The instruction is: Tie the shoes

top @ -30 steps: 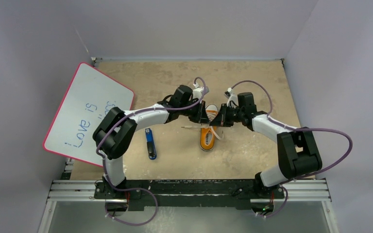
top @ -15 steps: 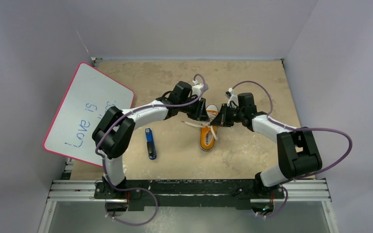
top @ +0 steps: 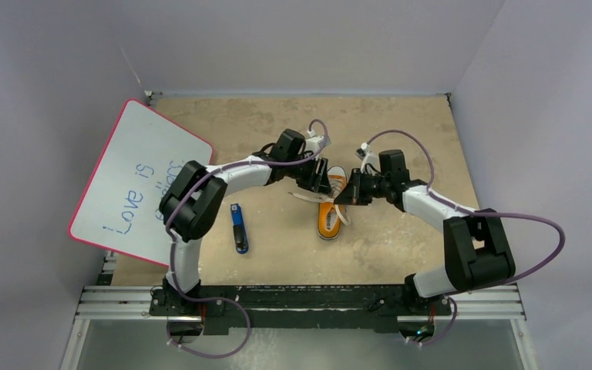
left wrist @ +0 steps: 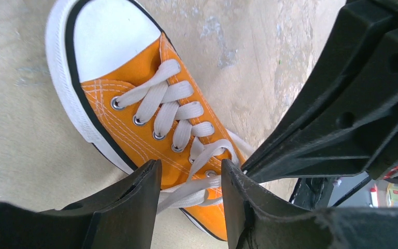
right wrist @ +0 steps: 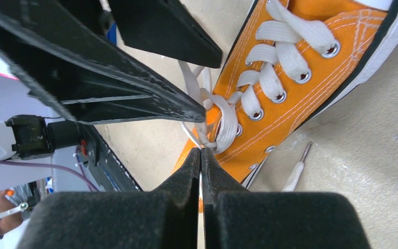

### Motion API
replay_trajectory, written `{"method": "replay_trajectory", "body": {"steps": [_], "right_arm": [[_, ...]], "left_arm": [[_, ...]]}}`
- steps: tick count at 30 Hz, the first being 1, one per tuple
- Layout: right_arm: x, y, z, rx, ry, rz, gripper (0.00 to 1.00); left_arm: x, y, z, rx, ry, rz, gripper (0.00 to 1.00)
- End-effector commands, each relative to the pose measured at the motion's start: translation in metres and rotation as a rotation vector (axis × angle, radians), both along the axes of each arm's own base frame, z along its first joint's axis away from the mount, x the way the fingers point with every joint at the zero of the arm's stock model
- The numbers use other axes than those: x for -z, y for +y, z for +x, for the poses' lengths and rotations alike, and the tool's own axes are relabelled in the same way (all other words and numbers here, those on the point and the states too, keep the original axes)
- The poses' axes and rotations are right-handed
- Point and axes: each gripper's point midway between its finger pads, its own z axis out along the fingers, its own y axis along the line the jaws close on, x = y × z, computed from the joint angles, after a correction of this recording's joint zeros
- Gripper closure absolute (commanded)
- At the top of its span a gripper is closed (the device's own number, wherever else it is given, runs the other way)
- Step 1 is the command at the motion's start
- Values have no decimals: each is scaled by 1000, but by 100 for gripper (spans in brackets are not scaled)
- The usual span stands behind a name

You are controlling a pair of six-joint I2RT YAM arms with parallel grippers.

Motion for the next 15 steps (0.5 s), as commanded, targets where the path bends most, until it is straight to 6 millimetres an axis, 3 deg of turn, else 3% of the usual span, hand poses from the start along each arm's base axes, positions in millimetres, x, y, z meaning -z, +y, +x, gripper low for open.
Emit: {"method": "replay_trajectory", "body": {"steps": [1, 6, 15], "right_arm": [[-6, 3, -6, -38, -22, 15, 100], [-5, 3, 0, -29, -24, 7, 100], [-10, -5, 10, 34, -43, -39, 100]], "left_arm": [[-13, -13, -5, 85, -15, -81, 54], [-6, -10, -18, 121, 23, -89, 55], [-14, -10, -23, 126, 10, -150, 59]]}}
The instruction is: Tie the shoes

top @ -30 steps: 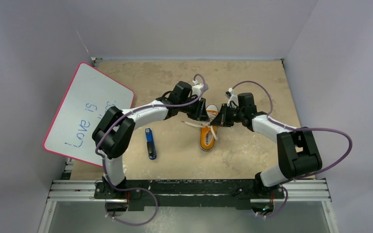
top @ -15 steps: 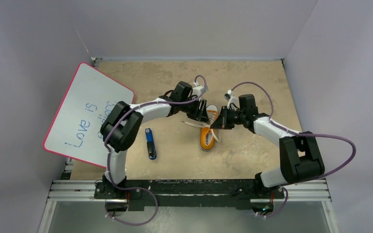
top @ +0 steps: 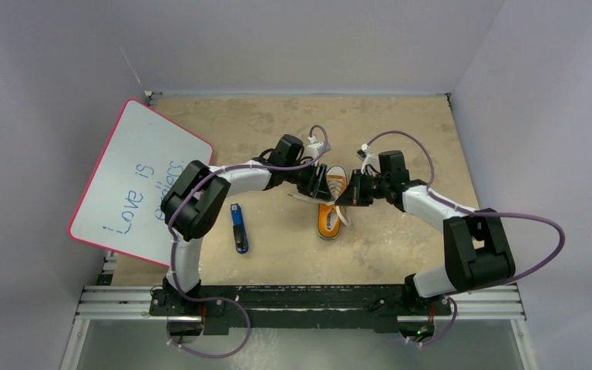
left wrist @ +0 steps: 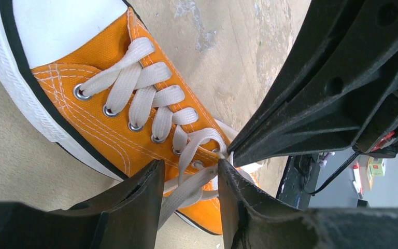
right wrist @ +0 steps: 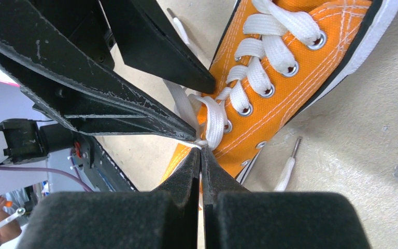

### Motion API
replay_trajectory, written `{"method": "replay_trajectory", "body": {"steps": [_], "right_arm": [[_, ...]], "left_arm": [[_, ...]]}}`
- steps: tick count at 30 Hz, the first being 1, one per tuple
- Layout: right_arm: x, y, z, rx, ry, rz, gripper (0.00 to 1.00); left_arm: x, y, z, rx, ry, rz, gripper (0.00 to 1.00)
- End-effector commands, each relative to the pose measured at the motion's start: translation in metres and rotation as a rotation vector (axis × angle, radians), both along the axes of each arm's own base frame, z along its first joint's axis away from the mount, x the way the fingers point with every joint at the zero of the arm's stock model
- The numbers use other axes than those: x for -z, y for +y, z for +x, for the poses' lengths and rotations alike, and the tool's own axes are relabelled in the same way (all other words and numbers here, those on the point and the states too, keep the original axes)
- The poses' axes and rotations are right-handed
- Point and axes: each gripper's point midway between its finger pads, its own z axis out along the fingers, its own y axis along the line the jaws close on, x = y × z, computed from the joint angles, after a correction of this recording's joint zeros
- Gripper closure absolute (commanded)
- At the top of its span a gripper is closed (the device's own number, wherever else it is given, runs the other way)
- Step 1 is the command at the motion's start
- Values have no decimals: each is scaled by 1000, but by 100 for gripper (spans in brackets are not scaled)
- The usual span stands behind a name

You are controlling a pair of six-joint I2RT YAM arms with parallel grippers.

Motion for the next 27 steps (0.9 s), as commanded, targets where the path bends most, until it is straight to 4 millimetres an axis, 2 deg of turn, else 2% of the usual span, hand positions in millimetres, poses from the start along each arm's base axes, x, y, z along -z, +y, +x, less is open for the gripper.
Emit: {"method": "replay_trajectory", "body": {"steps": [1, 9, 18, 27], "right_arm": [[-15, -1, 14, 27, -62, -14, 100], [-15, 2, 20, 22, -57, -9, 100], [-20, 7, 25, 15, -59, 17, 100], [-9, 5, 17, 0, -27, 2, 100]], "left_arm": [[-28, -6, -3, 32, -41, -95, 59], [-37, -8, -6, 19, -46, -147, 55], [-38, -11, -7, 25, -60, -142, 52], [-47, -10, -2, 0, -64, -177, 51]]}}
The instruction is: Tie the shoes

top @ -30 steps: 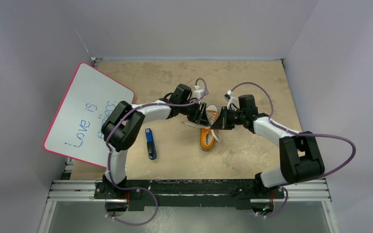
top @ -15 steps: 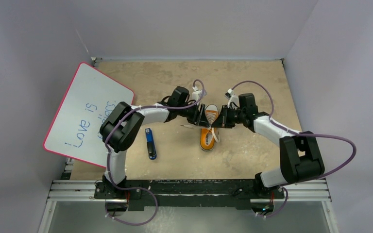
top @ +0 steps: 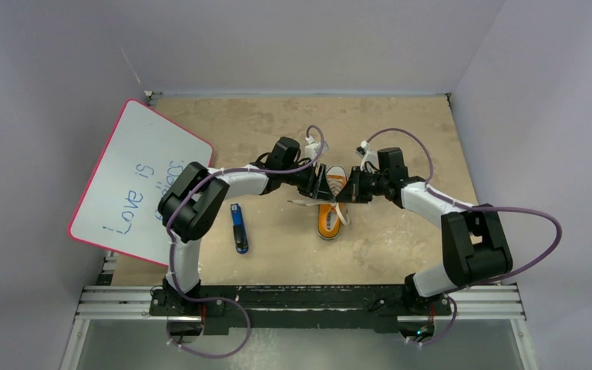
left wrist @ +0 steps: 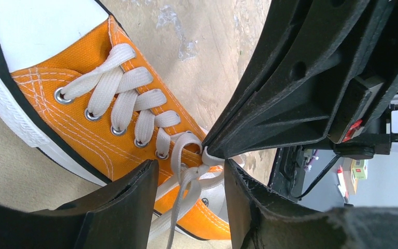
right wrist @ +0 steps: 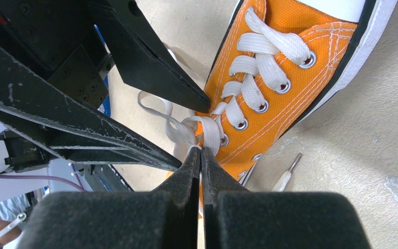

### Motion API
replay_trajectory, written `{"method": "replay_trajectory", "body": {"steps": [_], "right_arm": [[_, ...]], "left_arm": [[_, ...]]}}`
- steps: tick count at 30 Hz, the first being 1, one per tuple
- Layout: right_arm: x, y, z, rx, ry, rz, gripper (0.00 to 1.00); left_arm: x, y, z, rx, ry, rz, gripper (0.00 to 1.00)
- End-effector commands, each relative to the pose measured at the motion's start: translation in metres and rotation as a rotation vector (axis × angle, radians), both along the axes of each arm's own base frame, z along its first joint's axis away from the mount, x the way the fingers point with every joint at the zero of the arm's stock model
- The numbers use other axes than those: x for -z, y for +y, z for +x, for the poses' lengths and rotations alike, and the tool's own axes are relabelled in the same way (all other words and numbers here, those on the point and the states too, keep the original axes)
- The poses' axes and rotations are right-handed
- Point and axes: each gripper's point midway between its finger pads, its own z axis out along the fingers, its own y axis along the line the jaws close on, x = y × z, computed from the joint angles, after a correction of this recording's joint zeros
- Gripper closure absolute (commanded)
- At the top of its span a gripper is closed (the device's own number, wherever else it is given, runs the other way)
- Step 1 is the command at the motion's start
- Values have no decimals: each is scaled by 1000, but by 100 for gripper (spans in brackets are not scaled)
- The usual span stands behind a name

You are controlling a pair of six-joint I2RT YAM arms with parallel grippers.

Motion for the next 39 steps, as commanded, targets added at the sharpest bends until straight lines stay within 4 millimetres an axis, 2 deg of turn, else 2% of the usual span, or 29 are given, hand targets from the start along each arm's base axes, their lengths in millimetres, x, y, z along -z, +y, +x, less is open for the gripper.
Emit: {"method": "replay_trajectory", "body": {"steps": [1, 6, 11, 14, 18, 25, 26, 29, 32, 34, 36, 39], "right_arm": [[-7, 4, 5, -19, -25, 9, 100], [-5, 2, 2, -26, -19, -10, 100], [-7, 5, 5, -19, -16, 6, 100], [-9, 6, 5, -11, -6, 17, 100], [-16, 7, 10, -10, -24, 23, 100], [-18, 9, -1, -57, -8, 35, 100], [-22, 10, -5, -67, -6, 44, 95], [-32, 4, -9, -52, -6, 26, 73], [-40, 0, -2, -32, -40, 13, 61], [-38, -3, 5, -24, -48, -5, 57], [-28, -9, 13, -5, -23, -56, 56], [-28, -10, 22, -45, -39, -85, 62]], "left_arm": [[-37, -4, 5, 2, -69, -86, 51], [-42, -4, 12, -34, -49, -125, 51], [-33, -3, 9, -4, -56, -88, 52], [-26, 1, 6, 18, -60, -48, 56], [-16, 2, 5, 39, -51, -18, 67], [-14, 6, 16, -9, -107, 29, 96], [-15, 5, 16, -15, -115, 28, 99], [-18, 4, 17, -21, -147, 41, 100], [-23, 3, 16, -24, -184, 52, 100], [-24, 3, 15, -31, -199, 59, 100], [-25, 4, 14, -37, -215, 68, 100], [-26, 5, 13, -43, -228, 78, 100]]}}
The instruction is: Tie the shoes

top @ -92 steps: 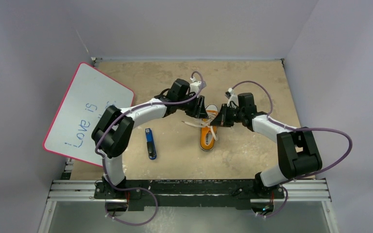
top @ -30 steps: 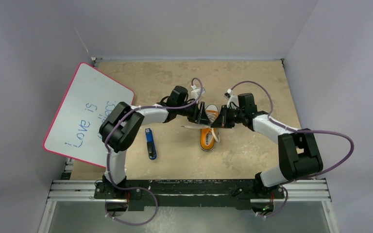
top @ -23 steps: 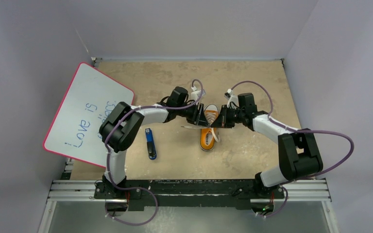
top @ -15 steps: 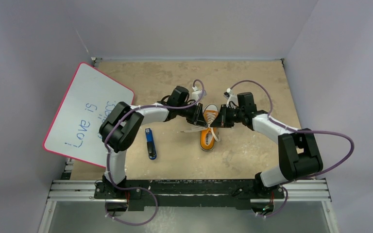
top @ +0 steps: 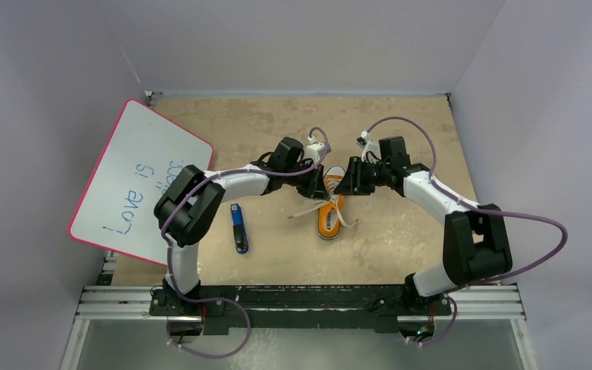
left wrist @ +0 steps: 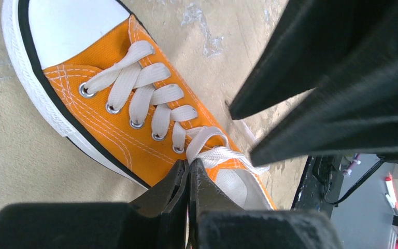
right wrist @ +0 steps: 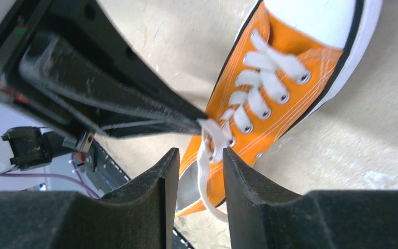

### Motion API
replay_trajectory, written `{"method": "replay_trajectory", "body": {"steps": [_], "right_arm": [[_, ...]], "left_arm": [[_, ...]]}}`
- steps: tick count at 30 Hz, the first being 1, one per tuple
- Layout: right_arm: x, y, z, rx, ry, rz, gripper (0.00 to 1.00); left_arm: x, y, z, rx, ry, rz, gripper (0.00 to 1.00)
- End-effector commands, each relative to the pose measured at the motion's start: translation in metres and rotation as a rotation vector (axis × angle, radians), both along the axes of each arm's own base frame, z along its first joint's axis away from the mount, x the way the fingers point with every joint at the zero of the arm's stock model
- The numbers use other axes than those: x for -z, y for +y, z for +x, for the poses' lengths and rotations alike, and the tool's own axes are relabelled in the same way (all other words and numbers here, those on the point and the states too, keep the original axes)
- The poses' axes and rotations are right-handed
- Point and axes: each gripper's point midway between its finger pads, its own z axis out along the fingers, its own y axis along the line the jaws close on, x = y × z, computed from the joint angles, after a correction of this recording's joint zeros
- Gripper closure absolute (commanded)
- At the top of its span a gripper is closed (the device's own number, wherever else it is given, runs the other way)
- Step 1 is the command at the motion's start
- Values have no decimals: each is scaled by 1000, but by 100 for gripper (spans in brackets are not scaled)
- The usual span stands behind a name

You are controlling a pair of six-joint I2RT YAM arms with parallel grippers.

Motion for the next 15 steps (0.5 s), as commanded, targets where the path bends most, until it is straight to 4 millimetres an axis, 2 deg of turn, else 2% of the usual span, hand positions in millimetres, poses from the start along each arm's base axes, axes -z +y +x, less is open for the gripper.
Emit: {"method": "replay_trajectory", "body": {"steps": [1, 4, 15], "right_arm": [[-8, -4, 21, -50, -62, -50, 67], [-5, 0, 25, -94, -76, -43, 77], [7, 10, 16, -139, -53, 26, 77]], "left_arm": [[-32, -3, 7, -7, -124, -27, 100], [-34, -3, 8, -10, -131, -28, 100], [-36, -8, 8, 7, -129, -27, 100]]}}
